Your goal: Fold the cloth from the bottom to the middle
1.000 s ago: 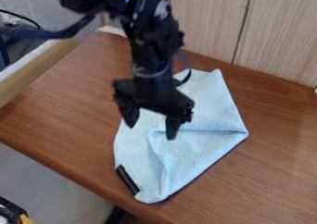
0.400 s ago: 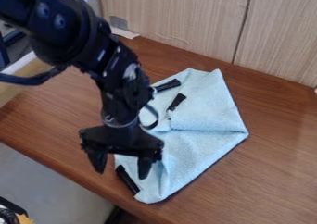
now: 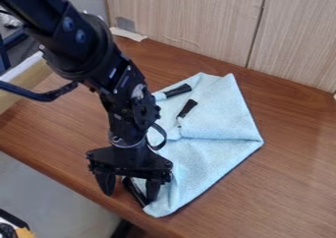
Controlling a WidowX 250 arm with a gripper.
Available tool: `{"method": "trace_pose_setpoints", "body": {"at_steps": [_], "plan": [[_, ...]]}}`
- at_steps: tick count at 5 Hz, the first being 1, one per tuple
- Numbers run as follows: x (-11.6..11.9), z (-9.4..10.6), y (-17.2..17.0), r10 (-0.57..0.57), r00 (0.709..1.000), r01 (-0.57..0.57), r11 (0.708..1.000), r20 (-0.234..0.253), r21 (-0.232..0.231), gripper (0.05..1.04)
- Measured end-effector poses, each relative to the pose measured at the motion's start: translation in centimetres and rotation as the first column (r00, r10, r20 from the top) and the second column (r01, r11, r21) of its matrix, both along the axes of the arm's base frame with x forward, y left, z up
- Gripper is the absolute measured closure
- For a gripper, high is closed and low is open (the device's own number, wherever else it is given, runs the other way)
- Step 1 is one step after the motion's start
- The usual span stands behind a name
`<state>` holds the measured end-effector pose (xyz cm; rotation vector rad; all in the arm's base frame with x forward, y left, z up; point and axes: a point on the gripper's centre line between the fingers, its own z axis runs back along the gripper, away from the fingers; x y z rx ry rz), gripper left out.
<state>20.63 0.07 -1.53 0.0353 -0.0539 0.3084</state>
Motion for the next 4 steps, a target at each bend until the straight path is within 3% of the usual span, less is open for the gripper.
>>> {"method": "trace_pose_setpoints", "body": {"at_steps": [1,2,4], "plan": [[0.66,-0.16,-0.27,-0.023,1.000,0.023,1.000,-0.010,0.000,0.146],[0.82,-0.09,-0.75,-0.041,0.999,0.041,0.999,-0.018,0.023,0.404],[0.64,0.60,-0.49,-0.017,1.000,0.017,0.999,-0.012,0.046,0.830]]}}
